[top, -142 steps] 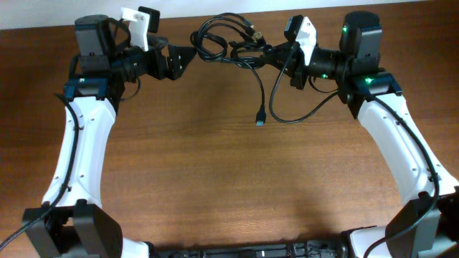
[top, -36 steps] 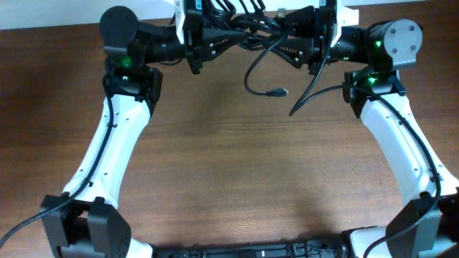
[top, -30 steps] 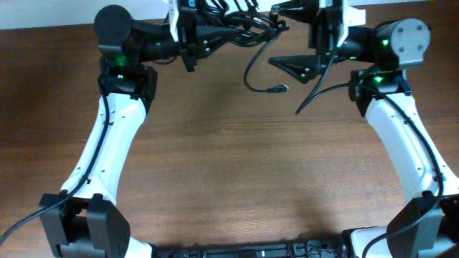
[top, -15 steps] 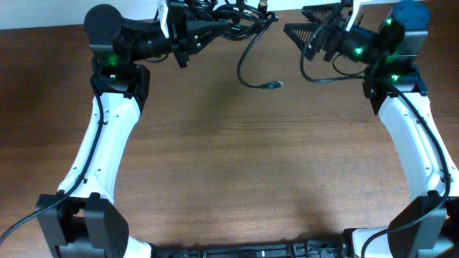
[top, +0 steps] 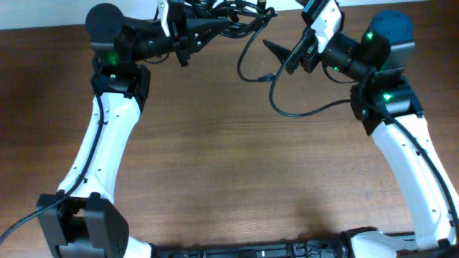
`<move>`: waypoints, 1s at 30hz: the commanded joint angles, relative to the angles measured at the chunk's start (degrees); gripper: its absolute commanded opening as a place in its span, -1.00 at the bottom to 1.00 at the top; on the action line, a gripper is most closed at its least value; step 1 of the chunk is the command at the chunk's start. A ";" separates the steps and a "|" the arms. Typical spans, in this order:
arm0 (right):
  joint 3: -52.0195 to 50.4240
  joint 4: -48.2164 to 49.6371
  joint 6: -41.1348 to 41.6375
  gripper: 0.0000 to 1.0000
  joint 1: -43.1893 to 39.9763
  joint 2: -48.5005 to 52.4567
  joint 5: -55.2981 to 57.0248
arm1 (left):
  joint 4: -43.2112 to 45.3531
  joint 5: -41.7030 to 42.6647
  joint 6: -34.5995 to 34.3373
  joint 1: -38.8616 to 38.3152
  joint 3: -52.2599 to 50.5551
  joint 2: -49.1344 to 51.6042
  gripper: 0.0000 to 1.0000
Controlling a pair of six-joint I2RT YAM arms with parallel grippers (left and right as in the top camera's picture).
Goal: Untangle cables
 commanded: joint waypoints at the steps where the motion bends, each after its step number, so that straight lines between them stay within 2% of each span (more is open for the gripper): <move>1: 0.44 1.31 -1.95 0.86 0.11 -1.75 1.44 | 0.17 -0.81 0.11 -0.09 0.83 0.11 -1.00; 5: 0.44 1.64 -8.52 0.70 0.15 -2.47 -2.73 | 0.09 -0.48 0.11 -0.24 0.83 0.11 -1.00; 9: 0.44 2.10 -13.64 0.24 0.15 -2.47 -7.37 | -0.11 -0.37 0.15 -1.68 0.83 0.11 -1.00; 14: 0.44 5.79 -13.86 0.09 0.13 -2.58 -11.45 | -2.19 -0.39 1.40 -2.40 0.83 0.11 -1.00; 19: 0.44 6.21 -13.88 -0.25 0.13 -2.62 -11.47 | -2.84 -0.39 1.40 -2.38 0.83 0.11 -1.00; 28: 0.44 8.96 -13.86 -0.59 0.13 -2.62 -11.50 | -3.76 -0.39 1.42 -2.40 0.83 0.11 -1.00; 30: 0.44 8.98 -13.86 -0.92 0.13 -2.62 -11.45 | -3.74 -0.39 1.42 -2.38 0.83 0.11 -1.00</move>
